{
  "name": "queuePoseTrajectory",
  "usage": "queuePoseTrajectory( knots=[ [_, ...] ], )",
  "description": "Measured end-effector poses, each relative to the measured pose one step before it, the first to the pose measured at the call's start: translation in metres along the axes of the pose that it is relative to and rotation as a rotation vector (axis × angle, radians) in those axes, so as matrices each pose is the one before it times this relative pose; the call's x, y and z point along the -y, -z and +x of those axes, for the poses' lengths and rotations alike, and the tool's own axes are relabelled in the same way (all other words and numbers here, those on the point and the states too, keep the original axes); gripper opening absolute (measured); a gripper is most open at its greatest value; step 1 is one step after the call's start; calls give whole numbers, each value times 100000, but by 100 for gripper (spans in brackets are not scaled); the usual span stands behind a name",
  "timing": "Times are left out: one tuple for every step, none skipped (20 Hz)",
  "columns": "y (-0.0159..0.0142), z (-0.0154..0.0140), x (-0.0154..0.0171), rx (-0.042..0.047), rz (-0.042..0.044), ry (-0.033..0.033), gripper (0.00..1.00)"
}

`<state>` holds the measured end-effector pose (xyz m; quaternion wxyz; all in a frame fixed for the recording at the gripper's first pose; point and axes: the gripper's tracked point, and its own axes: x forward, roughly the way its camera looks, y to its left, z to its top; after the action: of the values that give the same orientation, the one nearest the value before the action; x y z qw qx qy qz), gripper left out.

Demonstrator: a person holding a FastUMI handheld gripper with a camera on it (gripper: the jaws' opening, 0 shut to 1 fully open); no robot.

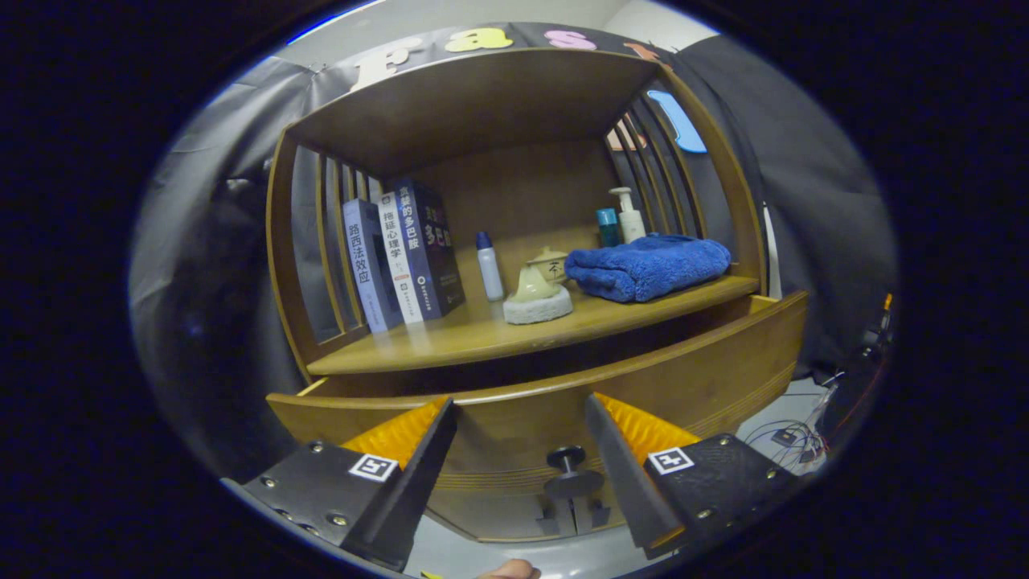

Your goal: Pull open the drawer, take out the items inside it, and place them on the countertop above the cabinet.

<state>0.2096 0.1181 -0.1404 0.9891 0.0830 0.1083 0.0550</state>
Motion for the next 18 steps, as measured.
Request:
queuePoseTrajectory(
  knots=[
    [-79, 157, -83, -46, 5, -4, 98],
    [-2, 230, 42, 23, -56, -4, 98],
    [37, 222, 65, -24, 66, 44, 97],
    [-60, 273, -61, -86, 74, 29, 97],
    [-15, 245, -59, -173, 27, 63, 97],
    [-19, 284, 24, -343, -177, 64, 97],
    [-88, 240, -28, -78, -166, 10, 97],
    [31, 245, -20, -103, 130, -34, 97],
    [-62, 177, -5, 156, 282, -36, 97],
    [-22, 101, 18, 157, 344, -18, 97],
    [-50, 176, 3, 122, 326, -43, 97],
    [60, 184, -21, 25, 82, -37, 97],
    [-5, 123, -44, -7, 5, 0, 97],
    [-20, 75, 29, 9, 18, 21, 97],
    [-25, 106, 2, 10, 149, 18, 97],
    [27, 106, -47, 39, 93, 18, 97],
    [-60, 184, 39, -85, 40, 8, 97],
    [79, 16, -64, -26, 33, -10, 97]
  ],
)
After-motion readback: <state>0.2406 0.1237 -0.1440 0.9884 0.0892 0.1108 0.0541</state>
